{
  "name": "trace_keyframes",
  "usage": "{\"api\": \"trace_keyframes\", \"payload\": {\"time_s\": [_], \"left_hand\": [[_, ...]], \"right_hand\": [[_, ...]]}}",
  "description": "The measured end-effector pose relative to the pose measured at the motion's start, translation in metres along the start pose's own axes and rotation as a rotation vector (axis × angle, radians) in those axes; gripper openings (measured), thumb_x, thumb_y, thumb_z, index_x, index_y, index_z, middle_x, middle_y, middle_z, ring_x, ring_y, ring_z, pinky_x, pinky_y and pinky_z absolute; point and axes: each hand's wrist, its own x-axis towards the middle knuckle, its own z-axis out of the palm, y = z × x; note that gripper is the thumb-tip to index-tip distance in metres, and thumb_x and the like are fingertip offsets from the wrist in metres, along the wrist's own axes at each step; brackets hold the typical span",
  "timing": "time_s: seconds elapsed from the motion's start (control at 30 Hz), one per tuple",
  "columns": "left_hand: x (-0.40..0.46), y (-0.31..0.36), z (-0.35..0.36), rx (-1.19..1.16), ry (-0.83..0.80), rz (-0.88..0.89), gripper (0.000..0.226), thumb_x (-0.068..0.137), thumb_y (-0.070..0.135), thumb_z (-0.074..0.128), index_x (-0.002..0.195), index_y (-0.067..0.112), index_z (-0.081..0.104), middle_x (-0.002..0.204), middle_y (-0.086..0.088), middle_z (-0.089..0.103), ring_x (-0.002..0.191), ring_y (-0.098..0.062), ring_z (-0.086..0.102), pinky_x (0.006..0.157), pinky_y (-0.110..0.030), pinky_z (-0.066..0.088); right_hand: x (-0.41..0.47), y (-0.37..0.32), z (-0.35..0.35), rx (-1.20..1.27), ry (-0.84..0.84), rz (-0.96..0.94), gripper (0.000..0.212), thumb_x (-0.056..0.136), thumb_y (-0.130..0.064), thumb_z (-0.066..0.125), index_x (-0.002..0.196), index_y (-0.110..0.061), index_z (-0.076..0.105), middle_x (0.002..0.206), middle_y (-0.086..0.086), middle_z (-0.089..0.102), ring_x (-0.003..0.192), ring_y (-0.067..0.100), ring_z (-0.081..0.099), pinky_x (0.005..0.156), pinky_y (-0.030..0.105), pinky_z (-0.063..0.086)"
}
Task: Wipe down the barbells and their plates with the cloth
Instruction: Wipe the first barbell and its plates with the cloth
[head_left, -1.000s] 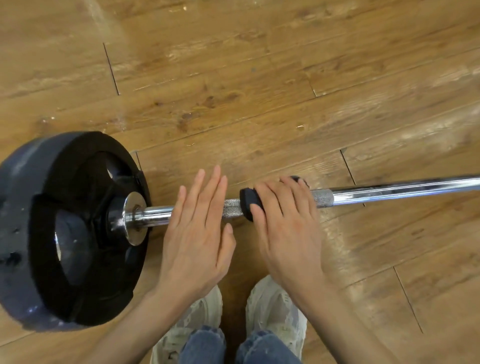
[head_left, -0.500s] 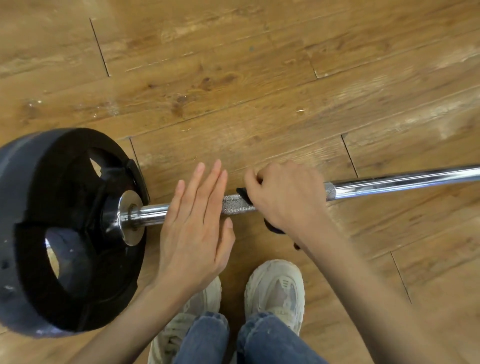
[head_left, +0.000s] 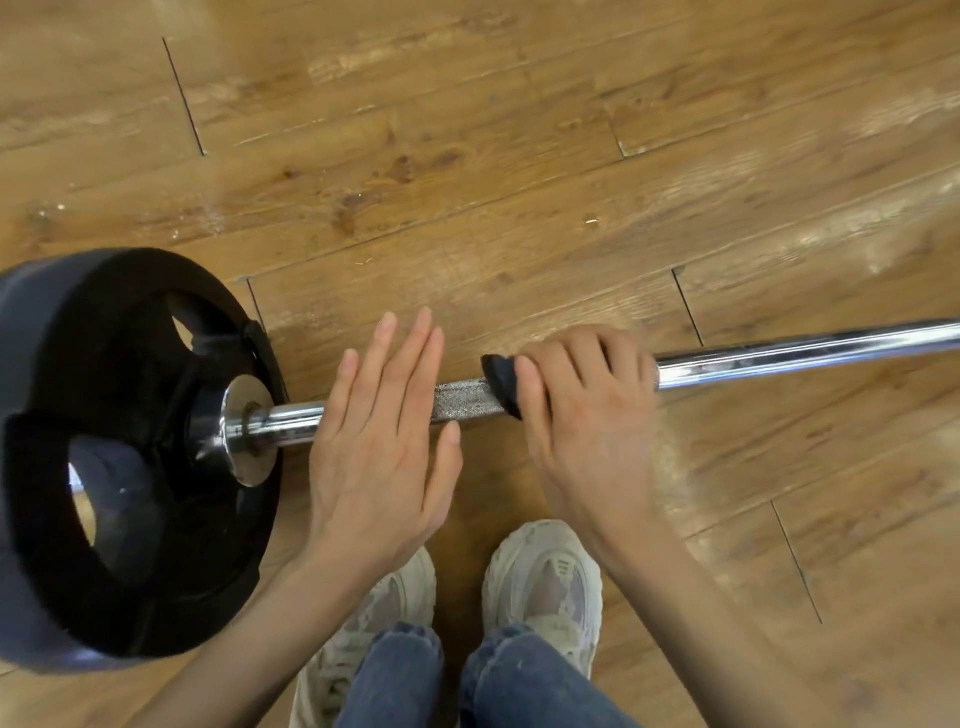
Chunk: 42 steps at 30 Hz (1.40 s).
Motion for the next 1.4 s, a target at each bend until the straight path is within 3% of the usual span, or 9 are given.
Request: {"api": "trace_keyframes", "payload": {"time_s": [0.13,0.3,0.43,0.53,0.73,0.93,1.13,1.3,1.4], "left_hand": [[0.006,-0.003,-0.001,0.005,0.014,0.001,0.063,0.100,0.033,0.033,0.154,-0.001,0.033,0.163,-0.014,0.029,0.154,-0.026,0.012,0.126,-0.037,-0.002],[0.014,-0.005,0.000,-0.006,0.025,-0.016,0.062,0.101,0.032,0.034,0.153,-0.001,0.035,0.162,-0.013,0.030,0.154,-0.026,0.013,0.126,-0.036,-0.002],[0.022,-0.008,0.000,0.000,0.038,-0.012,0.060,0.101,0.031,0.035,0.152,-0.001,0.035,0.162,-0.013,0.031,0.154,-0.027,0.014,0.126,-0.037,-0.001],[0.030,-0.010,-0.002,-0.005,0.046,-0.020,0.059,0.102,0.031,0.034,0.151,-0.002,0.038,0.160,-0.013,0.035,0.154,-0.028,0.017,0.126,-0.037,-0.001],[0.047,-0.018,-0.002,-0.004,0.050,-0.022,0.056,0.104,0.032,0.033,0.146,-0.002,0.046,0.154,-0.014,0.044,0.152,-0.029,0.023,0.127,-0.039,0.002],[0.070,-0.023,-0.003,0.016,0.042,-0.076,0.059,0.107,0.038,0.023,0.140,0.001,0.056,0.144,-0.012,0.057,0.148,-0.026,0.033,0.127,-0.041,0.004],[0.096,-0.033,-0.004,0.030,0.043,-0.069,0.061,0.108,0.038,0.020,0.137,0.002,0.059,0.140,-0.011,0.060,0.147,-0.026,0.035,0.127,-0.040,0.002],[0.107,-0.034,-0.004,-0.031,0.100,-0.018,0.052,0.109,0.030,0.026,0.146,0.002,0.048,0.154,-0.010,0.046,0.152,-0.026,0.022,0.126,-0.037,-0.007],[0.109,-0.026,0.002,-0.076,0.100,-0.009,0.050,0.108,0.025,0.027,0.149,0.003,0.044,0.156,-0.008,0.044,0.151,-0.025,0.026,0.127,-0.036,-0.002]], "right_hand": [[0.006,0.030,-0.002,-0.028,0.021,-0.180,0.042,0.109,-0.032,0.038,0.100,-0.009,0.072,0.099,0.008,0.069,0.088,0.034,0.060,0.080,0.042,0.042],[0.004,0.005,0.006,0.101,0.075,0.130,0.036,0.107,-0.022,0.040,0.102,-0.003,0.070,0.106,0.013,0.066,0.095,0.037,0.056,0.092,0.046,0.043],[0.009,0.013,0.009,0.076,0.069,-0.110,0.033,0.108,-0.022,0.044,0.111,-0.003,0.070,0.110,0.012,0.069,0.104,0.030,0.055,0.106,0.045,0.040],[0.010,0.028,0.005,0.062,0.121,0.024,0.035,0.109,-0.021,0.040,0.117,-0.003,0.069,0.115,0.012,0.068,0.114,0.029,0.056,0.118,0.047,0.031],[0.022,0.019,0.014,0.203,0.065,-0.128,0.033,0.108,-0.015,0.042,0.123,0.002,0.066,0.123,0.016,0.066,0.122,0.033,0.055,0.116,0.048,0.034],[0.033,0.000,0.023,0.361,0.110,0.066,0.028,0.103,0.000,0.044,0.123,0.005,0.064,0.125,0.020,0.061,0.124,0.032,0.047,0.115,0.051,0.032],[0.049,0.036,0.022,0.206,0.149,-0.015,0.030,0.101,-0.001,0.054,0.127,-0.005,0.067,0.129,0.019,0.061,0.109,0.038,0.056,0.098,0.050,0.045],[0.080,0.035,0.036,0.180,0.226,0.014,0.029,0.105,-0.022,0.051,0.116,-0.009,0.074,0.121,0.017,0.065,0.118,0.037,0.060,0.123,0.045,0.017],[0.093,0.015,0.049,0.258,0.217,0.044,0.033,0.107,-0.022,0.046,0.110,-0.003,0.073,0.115,0.016,0.067,0.118,0.037,0.059,0.123,0.045,0.019]]}}
